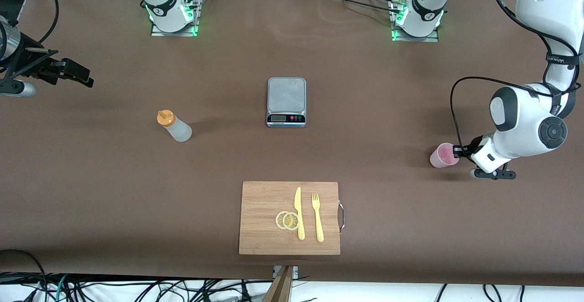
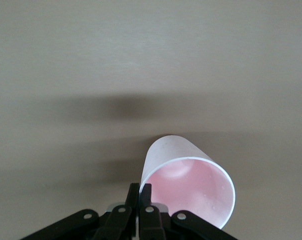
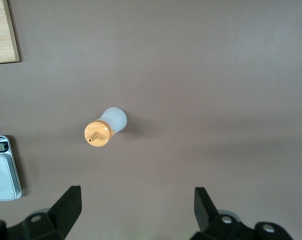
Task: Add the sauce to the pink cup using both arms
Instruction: 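Carry the pink cup with the left gripper onto the scale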
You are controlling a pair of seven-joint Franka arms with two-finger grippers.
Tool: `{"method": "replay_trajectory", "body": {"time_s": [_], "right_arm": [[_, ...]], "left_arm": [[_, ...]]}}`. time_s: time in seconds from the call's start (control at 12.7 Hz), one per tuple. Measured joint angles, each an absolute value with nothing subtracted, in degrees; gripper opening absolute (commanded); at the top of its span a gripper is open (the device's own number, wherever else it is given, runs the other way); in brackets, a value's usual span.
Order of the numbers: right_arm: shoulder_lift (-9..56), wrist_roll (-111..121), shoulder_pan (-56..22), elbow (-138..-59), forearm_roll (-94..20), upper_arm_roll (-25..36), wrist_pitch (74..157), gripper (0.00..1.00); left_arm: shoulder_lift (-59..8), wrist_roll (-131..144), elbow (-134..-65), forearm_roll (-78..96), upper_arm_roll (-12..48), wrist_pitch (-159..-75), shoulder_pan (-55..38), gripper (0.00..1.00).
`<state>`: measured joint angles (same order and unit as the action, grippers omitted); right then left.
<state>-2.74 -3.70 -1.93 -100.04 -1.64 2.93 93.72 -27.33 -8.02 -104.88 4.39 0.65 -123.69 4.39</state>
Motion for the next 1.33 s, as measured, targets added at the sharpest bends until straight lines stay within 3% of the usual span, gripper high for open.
{"method": "replay_trajectory", "body": {"time_s": [0.24,0.71,1.33], "right_arm": [[-2.7,-3.7,-1.9,-100.0,-1.6,2.9,93.7,1.0],[-2.7,-3.7,-1.9,-100.0,-1.6,2.9,93.7,1.0],[-2.7,-3.7,-1.9,-100.0,-1.6,2.9,93.7,1.0]], "left_arm": [[-24.8,1.2,-101.9,4.4,3.7,-117.7,-0.2,0.0],[-23.5,19.3,-101.9,4.9,19.6,-115.9,-2.1,0.0],[-24.4,43.9,-103.2,5.0,26.5,-122.3,-14.6,0.0]]}}
